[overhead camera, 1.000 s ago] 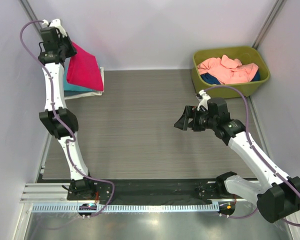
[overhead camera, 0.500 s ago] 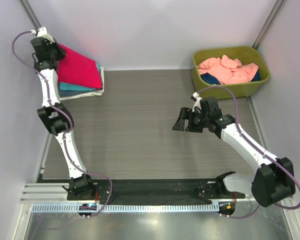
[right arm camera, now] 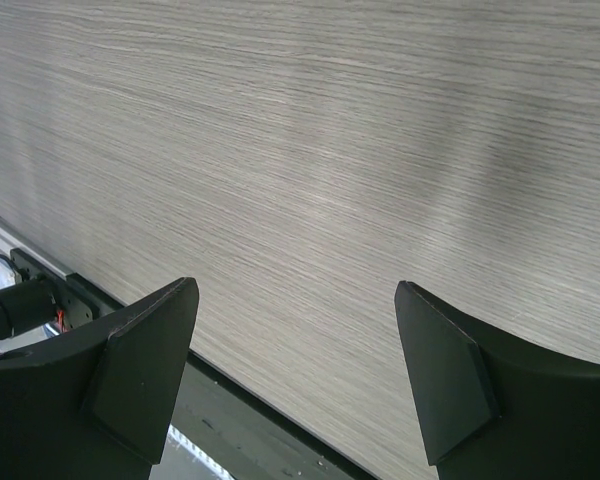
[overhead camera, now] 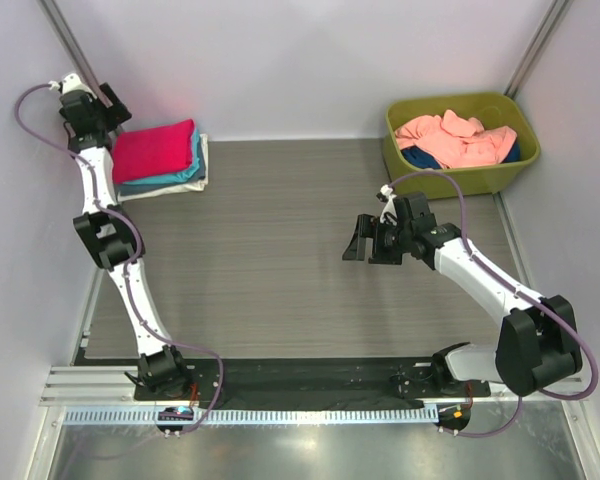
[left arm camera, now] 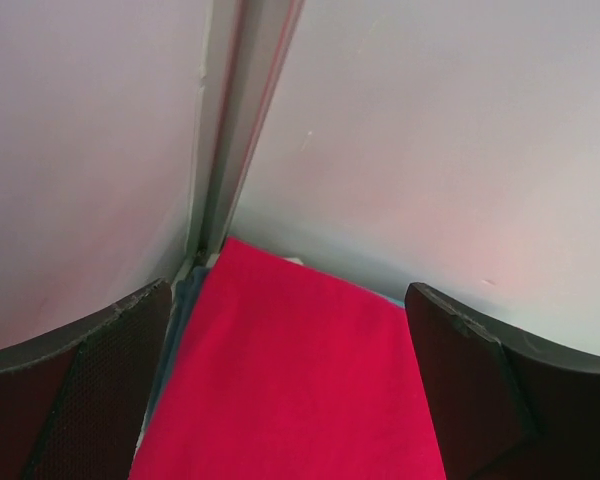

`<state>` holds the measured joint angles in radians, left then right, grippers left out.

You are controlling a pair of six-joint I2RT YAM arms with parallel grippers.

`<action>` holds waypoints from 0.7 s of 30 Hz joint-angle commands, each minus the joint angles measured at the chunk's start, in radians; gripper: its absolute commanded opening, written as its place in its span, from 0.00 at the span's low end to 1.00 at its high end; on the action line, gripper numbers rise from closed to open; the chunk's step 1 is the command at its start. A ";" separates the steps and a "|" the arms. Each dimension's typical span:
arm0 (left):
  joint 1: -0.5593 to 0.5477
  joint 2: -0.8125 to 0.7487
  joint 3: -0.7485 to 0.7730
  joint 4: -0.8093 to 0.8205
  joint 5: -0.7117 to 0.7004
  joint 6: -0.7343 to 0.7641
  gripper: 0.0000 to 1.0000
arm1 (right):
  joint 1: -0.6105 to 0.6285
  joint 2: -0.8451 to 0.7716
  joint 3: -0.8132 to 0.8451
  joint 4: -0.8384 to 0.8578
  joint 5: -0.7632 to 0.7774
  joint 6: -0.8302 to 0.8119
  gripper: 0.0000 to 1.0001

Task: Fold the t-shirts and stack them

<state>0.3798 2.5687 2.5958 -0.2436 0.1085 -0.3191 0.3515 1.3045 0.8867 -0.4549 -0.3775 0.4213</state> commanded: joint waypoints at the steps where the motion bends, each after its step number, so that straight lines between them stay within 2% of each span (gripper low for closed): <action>1: 0.019 -0.113 -0.034 -0.017 -0.096 -0.043 1.00 | 0.006 -0.019 0.032 0.050 -0.018 0.002 0.86; 4: -0.002 -0.191 -0.101 -0.042 -0.134 -0.067 1.00 | 0.006 -0.037 0.021 0.064 -0.011 0.002 0.86; 7: -0.062 -0.310 -0.233 -0.060 -0.176 -0.089 1.00 | 0.007 -0.048 0.018 0.065 0.031 0.001 0.85; 11: -0.142 -0.504 -0.504 -0.072 -0.234 -0.132 1.00 | 0.007 -0.056 0.021 0.065 0.040 0.005 0.85; 16: -0.214 -0.765 -0.728 -0.135 -0.217 -0.270 1.00 | 0.018 -0.112 0.014 0.061 0.045 0.037 0.85; 19: -0.298 -0.899 -0.854 -0.239 -0.245 -0.317 1.00 | 0.023 -0.151 -0.002 0.059 0.097 0.068 0.85; 21: -0.343 -0.970 -0.972 -0.288 -0.180 -0.290 1.00 | 0.024 -0.174 -0.011 0.056 0.129 0.083 0.85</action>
<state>0.0742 1.6951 1.7267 -0.4122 -0.0937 -0.5716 0.3687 1.1809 0.8856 -0.4221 -0.3111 0.4667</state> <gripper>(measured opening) 0.996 0.850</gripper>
